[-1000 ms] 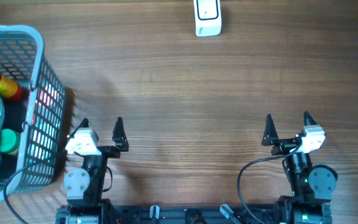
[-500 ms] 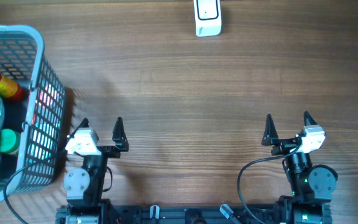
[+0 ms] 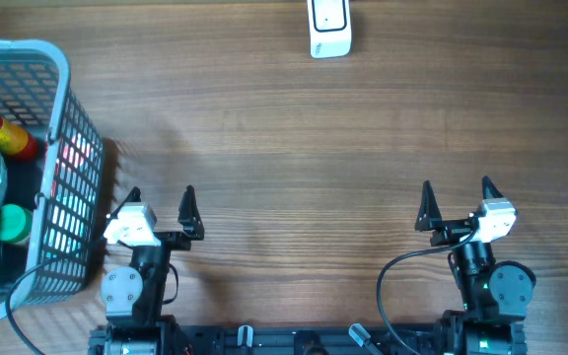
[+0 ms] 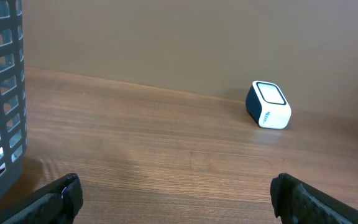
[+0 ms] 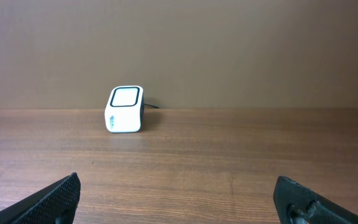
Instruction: Scan the item barcode
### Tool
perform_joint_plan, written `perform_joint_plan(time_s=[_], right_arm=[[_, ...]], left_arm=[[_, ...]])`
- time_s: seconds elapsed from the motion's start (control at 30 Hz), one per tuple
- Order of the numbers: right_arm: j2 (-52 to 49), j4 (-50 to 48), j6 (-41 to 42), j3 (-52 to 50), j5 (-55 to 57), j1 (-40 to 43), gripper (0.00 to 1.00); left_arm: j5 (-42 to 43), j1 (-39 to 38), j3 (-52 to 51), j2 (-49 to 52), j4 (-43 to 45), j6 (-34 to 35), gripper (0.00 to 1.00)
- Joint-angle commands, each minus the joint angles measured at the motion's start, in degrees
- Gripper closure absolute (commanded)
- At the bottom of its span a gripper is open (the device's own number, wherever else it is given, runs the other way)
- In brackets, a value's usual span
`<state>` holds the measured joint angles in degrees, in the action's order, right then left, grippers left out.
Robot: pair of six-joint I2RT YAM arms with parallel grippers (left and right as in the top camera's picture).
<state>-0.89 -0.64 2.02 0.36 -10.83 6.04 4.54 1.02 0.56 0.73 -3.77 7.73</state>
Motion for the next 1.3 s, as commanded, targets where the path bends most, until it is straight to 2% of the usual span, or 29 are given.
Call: perform_joint_plan(time_s=[0.0,0.67,0.83,1.0,1.13,1.27], right_arm=[[0.35,-0.11,-0.52,-0.04,0.98,-0.24,0.00],[0.35,-0.11,-0.55,-0.04,0.98,-0.24,0.00],[0.35,-0.11,-0.55,-0.07,0.98,-0.24,0.00],[0.35,-0.11,-0.50,-0.07,0.98,-0.24,0.00],[0.35,-0.11,-0.55,-0.04,0.98,-0.24,0.00],[0.35,-0.11,-0.52,-0.04,0.96,-0.24,0.00]], left_arm=[[-0.52,-0.11,-0.20,-0.35,-0.37,-1.11,0.00],[-1.46,-0.11,-0.20,-0.35,0.52,-1.29,0.00],[9.18,-0.11,1.27,-0.35,3.85,-1.25,0.00],[7.65,-0.11,10.73,1.03,-1.79,-1.33,0.00],[4.74,-0.11,25.20,9.38,-11.56,-4.98,0.00],[1.77,-0.11,42.86,23.87,-23.06,-7.65,0.00]])
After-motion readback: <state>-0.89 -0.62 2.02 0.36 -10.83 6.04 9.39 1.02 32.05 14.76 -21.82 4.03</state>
